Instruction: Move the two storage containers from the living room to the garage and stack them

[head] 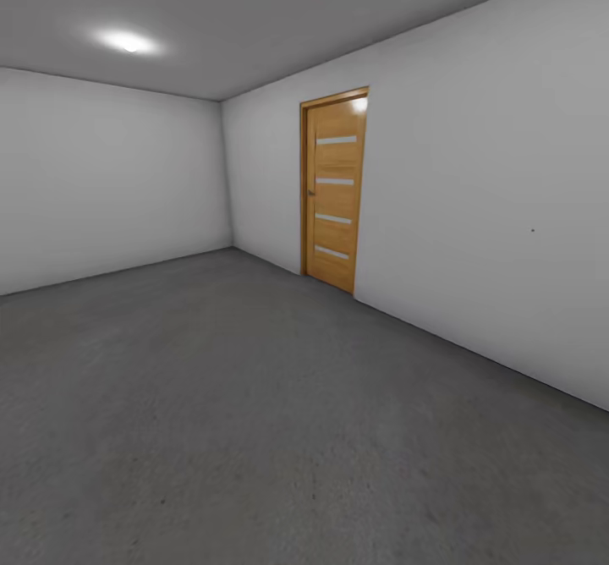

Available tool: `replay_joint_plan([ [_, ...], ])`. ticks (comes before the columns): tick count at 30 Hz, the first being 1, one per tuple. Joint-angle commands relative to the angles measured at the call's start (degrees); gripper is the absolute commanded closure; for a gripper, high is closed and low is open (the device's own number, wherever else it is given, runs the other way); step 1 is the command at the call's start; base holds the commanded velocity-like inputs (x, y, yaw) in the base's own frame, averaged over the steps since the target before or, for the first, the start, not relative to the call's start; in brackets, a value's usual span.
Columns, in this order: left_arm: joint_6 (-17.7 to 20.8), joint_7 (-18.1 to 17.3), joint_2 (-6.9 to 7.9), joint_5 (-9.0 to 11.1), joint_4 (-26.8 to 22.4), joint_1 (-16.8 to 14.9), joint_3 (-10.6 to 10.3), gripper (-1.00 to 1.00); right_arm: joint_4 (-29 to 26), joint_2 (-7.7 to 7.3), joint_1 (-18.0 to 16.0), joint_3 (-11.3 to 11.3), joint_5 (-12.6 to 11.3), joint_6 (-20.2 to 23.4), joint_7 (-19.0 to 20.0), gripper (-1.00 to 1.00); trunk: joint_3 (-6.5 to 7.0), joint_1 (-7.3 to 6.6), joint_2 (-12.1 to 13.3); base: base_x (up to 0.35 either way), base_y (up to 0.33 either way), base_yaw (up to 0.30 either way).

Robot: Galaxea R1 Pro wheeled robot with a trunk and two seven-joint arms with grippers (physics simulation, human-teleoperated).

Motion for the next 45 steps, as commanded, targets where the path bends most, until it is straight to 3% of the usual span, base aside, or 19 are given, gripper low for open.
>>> replay_joint_plan([
  [1, -0.14, 0.04, -0.01, 0.28, 0.0, -0.01, 0.03, -1.0, 0.01, -0.01, -0.01, 0.06, 0.0, -0.18, 0.04, -1.0, -0.05, 0.03, -0.02, 0.322, 0.0, 0.0],
  [34, -0.1, 0.04, 0.06, 0.28, 0.01, -0.01, 0.03, -1.0, 0.01, 0.08, -0.01, 0.1, 0.3, -0.18, -0.05, -1.0, -0.05, 0.03, -0.02, 0.322, 0.0, 0.0],
  [45, -0.08, 0.04, 0.08, 0.28, 0.02, -0.01, 0.03, -1.0, 0.01, 0.08, -0.01, 0.09, 1.58, -0.18, -0.12, -1.0, -0.05, 0.03, -0.02, 0.322, 0.0, 0.0],
])
